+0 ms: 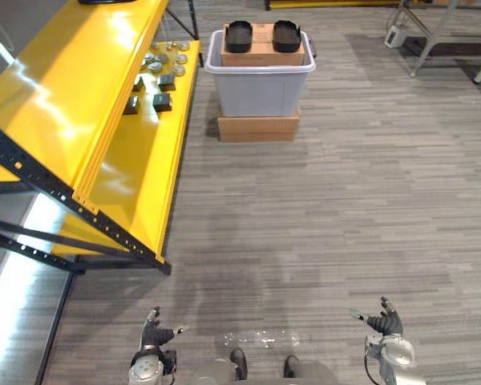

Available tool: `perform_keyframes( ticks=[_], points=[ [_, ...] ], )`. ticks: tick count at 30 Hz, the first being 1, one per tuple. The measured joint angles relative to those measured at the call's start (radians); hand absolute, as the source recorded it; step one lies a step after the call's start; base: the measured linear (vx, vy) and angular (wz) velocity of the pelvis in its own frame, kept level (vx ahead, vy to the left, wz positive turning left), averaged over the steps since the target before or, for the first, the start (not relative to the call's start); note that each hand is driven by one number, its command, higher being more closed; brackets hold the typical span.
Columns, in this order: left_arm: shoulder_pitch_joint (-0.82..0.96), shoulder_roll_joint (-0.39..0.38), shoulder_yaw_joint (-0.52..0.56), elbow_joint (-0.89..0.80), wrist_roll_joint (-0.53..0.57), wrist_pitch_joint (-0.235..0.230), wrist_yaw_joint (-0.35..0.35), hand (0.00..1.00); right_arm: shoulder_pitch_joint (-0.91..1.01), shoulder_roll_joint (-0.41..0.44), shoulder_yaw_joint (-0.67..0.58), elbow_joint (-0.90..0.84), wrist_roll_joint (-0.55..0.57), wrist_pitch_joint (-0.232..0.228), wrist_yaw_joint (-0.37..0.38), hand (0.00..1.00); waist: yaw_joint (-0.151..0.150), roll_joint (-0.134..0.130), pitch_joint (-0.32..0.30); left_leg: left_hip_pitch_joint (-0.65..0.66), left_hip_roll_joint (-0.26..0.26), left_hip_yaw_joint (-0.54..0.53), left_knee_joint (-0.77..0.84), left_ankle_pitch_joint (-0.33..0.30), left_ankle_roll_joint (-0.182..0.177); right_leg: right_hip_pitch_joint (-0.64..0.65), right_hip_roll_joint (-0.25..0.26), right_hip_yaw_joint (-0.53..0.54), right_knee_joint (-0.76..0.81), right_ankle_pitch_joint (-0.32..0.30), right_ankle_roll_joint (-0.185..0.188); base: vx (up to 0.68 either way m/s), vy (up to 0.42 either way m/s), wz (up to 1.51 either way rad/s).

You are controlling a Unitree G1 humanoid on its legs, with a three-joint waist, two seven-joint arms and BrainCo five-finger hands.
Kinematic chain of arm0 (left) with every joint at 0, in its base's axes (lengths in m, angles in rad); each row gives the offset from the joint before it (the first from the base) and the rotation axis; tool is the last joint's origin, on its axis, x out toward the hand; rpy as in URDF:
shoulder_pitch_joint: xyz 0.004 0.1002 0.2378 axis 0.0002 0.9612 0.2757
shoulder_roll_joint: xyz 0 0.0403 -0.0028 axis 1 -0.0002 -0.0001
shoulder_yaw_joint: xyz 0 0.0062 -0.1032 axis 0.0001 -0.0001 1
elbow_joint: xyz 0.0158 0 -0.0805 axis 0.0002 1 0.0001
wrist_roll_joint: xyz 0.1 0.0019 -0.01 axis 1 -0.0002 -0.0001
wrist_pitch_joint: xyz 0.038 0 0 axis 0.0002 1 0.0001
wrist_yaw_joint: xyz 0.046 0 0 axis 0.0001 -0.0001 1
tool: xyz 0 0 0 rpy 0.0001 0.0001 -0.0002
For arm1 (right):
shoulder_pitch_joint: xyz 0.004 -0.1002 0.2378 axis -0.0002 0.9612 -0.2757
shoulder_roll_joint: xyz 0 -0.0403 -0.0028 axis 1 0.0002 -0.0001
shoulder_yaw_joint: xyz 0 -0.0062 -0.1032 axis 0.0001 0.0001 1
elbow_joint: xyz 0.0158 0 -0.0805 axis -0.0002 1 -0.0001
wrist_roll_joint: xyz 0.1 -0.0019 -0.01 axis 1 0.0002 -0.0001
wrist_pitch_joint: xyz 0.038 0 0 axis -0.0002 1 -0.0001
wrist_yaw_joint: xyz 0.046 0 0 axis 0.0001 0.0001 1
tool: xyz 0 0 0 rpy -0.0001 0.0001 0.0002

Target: Walk over and take plastic housings, then place them on the shelf

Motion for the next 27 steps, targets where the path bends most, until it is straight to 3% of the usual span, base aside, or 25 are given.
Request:
perform_keyframes(
  ticks=[1,2,4,5,6,7,8,9,10,11,12,13,15,17,18,20,22,23,24,25,26,27],
  points=[
    [-0.009,-0.001,0.000,0.000,-0.007,0.000,0.002,0.00,-0.007,-0.007,0.000,0.000,0.000,0.000,-0.007,0.00,-0.009,0.006,0.008,0.013,0.006,-0.011,-0.014,0.000,-0.001,-0.018,0.011,-0.004,-0.041,0.006,-0.007,0.39,-0.039,0.49],
    [-0.026,-0.003,0.000,0.000,-0.007,0.000,0.012,0.00,-0.018,-0.021,-0.001,0.000,0.000,0.001,-0.014,0.00,-0.024,0.012,0.028,0.049,0.019,-0.027,-0.047,0.000,-0.003,-0.050,0.036,-0.016,-0.141,0.053,-0.026,0.34,-0.048,0.45],
    [-0.035,-0.003,0.000,0.000,-0.007,0.000,0.020,0.00,-0.022,-0.035,-0.002,0.000,0.001,0.001,-0.026,0.00,-0.032,0.005,0.033,0.106,0.029,-0.050,-0.087,-0.016,-0.037,-0.089,0.049,-0.030,-0.337,0.198,-0.039,0.56,-0.127,0.55],
    [-0.036,-0.005,-0.001,0.001,-0.006,0.000,0.021,0.00,-0.018,-0.037,-0.006,-0.001,0.001,0.001,-0.033,0.00,-0.036,-0.001,0.031,0.134,0.038,-0.072,-0.083,-0.037,-0.075,-0.099,0.045,-0.029,-0.335,0.305,-0.074,0.56,-0.150,0.57],
    [-0.035,-0.005,0.000,0.002,-0.006,0.000,0.021,0.00,-0.017,-0.036,-0.006,-0.002,0.001,0.001,-0.033,0.00,-0.037,-0.001,0.027,0.144,0.046,-0.076,-0.073,-0.046,-0.091,-0.101,0.040,-0.033,-0.304,0.346,-0.127,0.70,-0.238,0.37],
    [-0.037,-0.008,0.001,0.003,-0.006,-0.001,0.021,0.00,-0.024,-0.033,-0.007,-0.007,0.002,0.001,-0.032,0.00,-0.033,0.006,0.022,0.128,0.071,-0.071,-0.015,-0.049,-0.120,-0.130,0.043,-0.047,-0.206,0.280,-0.188,0.59,-0.242,0.16],
    [-0.037,-0.012,0.007,0.005,-0.006,0.000,0.021,0.00,-0.034,-0.029,-0.004,-0.025,0.002,0.001,-0.029,0.00,-0.030,0.007,0.022,0.097,0.086,-0.066,0.085,-0.027,-0.168,-0.128,0.043,-0.052,-0.145,0.215,-0.207,0.59,-0.242,0.06],
    [-0.034,-0.014,0.008,0.005,-0.006,0.000,0.021,0.00,-0.036,-0.028,-0.003,-0.040,0.002,0.001,-0.028,0.00,-0.029,0.007,0.022,0.078,0.090,-0.064,0.153,-0.005,-0.201,-0.116,0.045,-0.053,-0.131,0.189,-0.214,0.63,-0.252,0.09],
    [-0.027,-0.020,0.009,0.007,-0.006,0.001,0.020,0.00,-0.037,-0.028,-0.002,-0.064,0.002,-0.001,-0.027,0.00,-0.029,0.010,0.022,0.033,0.110,-0.064,0.322,0.075,-0.229,-0.063,0.053,-0.053,-0.127,0.144,-0.218,0.52,-0.194,0.05],
    [-0.024,-0.024,0.010,0.008,-0.006,0.001,0.020,0.00,-0.038,-0.029,0.000,-0.068,0.002,-0.001,-0.027,0.00,-0.027,0.009,0.023,0.005,0.126,-0.063,0.431,0.115,-0.232,-0.024,0.062,-0.047,-0.142,0.127,-0.222,0.72,-0.280,0.01],
    [-0.019,-0.026,0.010,0.010,-0.006,0.000,0.018,0.00,-0.042,-0.028,0.010,-0.068,0.002,-0.002,-0.028,0.00,-0.023,0.012,0.025,-0.060,0.174,-0.043,0.650,0.106,-0.226,0.068,0.091,-0.040,-0.189,0.108,-0.223,0.53,-0.200,-0.15],
    [-0.017,-0.028,0.010,0.014,-0.007,0.000,0.017,0.00,-0.041,-0.028,0.028,-0.068,0.002,-0.003,-0.028,0.00,-0.011,0.009,0.028,-0.116,0.210,-0.009,0.815,0.082,-0.187,0.159,0.117,-0.025,-0.244,0.103,-0.227,0.50,-0.178,-0.25],
    [-0.012,-0.037,0.009,0.016,-0.008,0.000,0.014,0.00,-0.041,-0.028,0.030,-0.063,0.008,-0.006,-0.028,0.00,0.019,0.003,0.030,-0.229,0.210,0.031,0.873,0.038,-0.115,0.291,0.134,0.010,-0.352,0.102,-0.228,0.54,-0.100,-0.45],
    [0.000,-0.039,0.008,0.015,-0.008,0.000,0.014,0.00,-0.041,-0.027,0.030,-0.049,0.017,-0.005,-0.028,0.00,0.030,-0.001,0.033,-0.309,0.176,0.043,0.775,0.023,-0.092,0.366,0.134,0.034,-0.417,0.099,-0.223,0.39,-0.022,-0.35],
    [0.014,-0.040,0.006,0.015,-0.008,0.000,0.013,0.00,-0.041,-0.028,0.029,-0.035,0.021,-0.005,-0.028,0.00,0.032,-0.005,0.038,-0.364,0.134,0.042,0.635,0.025,-0.096,0.421,0.127,0.046,-0.464,0.093,-0.212,0.42,0.031,-0.27],
    [0.037,-0.047,0.006,0.015,-0.008,0.001,0.013,0.00,-0.031,-0.032,0.023,-0.008,0.026,-0.005,-0.029,0.00,0.039,-0.001,0.041,-0.398,0.073,0.040,0.307,0.073,-0.157,0.495,0.116,0.068,-0.521,0.080,-0.189,0.48,0.042,-0.33],
    [0.053,-0.078,0.005,0.017,-0.008,0.001,0.014,0.00,-0.025,-0.046,0.010,0.030,0.026,-0.001,-0.036,0.00,0.069,0.052,0.034,-0.431,0.063,0.036,0.012,0.167,-0.210,0.563,0.142,0.107,-0.586,0.060,-0.153,0.44,0.126,-0.57],
    [0.053,-0.084,0.005,0.023,-0.008,0.003,0.014,0.00,-0.025,-0.047,0.008,0.049,0.024,0.004,-0.036,0.00,0.083,0.066,0.030,-0.456,0.068,0.030,-0.002,0.197,-0.191,0.593,0.151,0.116,-0.601,0.040,-0.129,0.50,0.199,-0.61],
    [0.054,-0.082,0.008,0.028,-0.008,0.004,0.014,0.00,-0.023,-0.034,0.013,0.058,0.024,0.016,-0.036,0.00,0.088,0.051,0.028,-0.460,0.055,0.017,0.030,0.276,-0.154,0.620,0.133,0.126,-0.602,0.013,-0.108,0.57,0.225,-0.36],
    [0.061,-0.084,0.009,0.033,-0.008,0.005,0.014,0.00,-0.020,-0.023,0.029,0.057,0.023,0.021,-0.034,0.00,0.081,0.029,0.006,-0.461,0.021,0.016,0.048,0.335,-0.085,0.619,0.093,0.134,-0.550,-0.025,-0.073,0.69,0.205,-0.15],
    [0.052,-0.094,0.009,0.039,-0.008,0.005,0.013,0.00,-0.013,-0.020,0.025,0.058,0.022,0.020,-0.033,0.00,0.076,0.013,0.004,-0.466,0.003,0.022,0.081,0.330,-0.039,0.590,0.066,0.136,-0.466,-0.046,-0.038,0.84,0.226,-0.02],
    [0.039,-0.103,0.010,0.053,-0.011,0.006,0.013,0.00,-0.010,-0.013,0.016,0.067,0.020,0.021,-0.034,0.00,0.080,-0.006,0.000,-0.462,-0.016,0.036,0.131,0.272,-0.013,0.523,0.035,0.147,-0.281,-0.060,0.000,0.70,0.169,0.07]
  ],
)
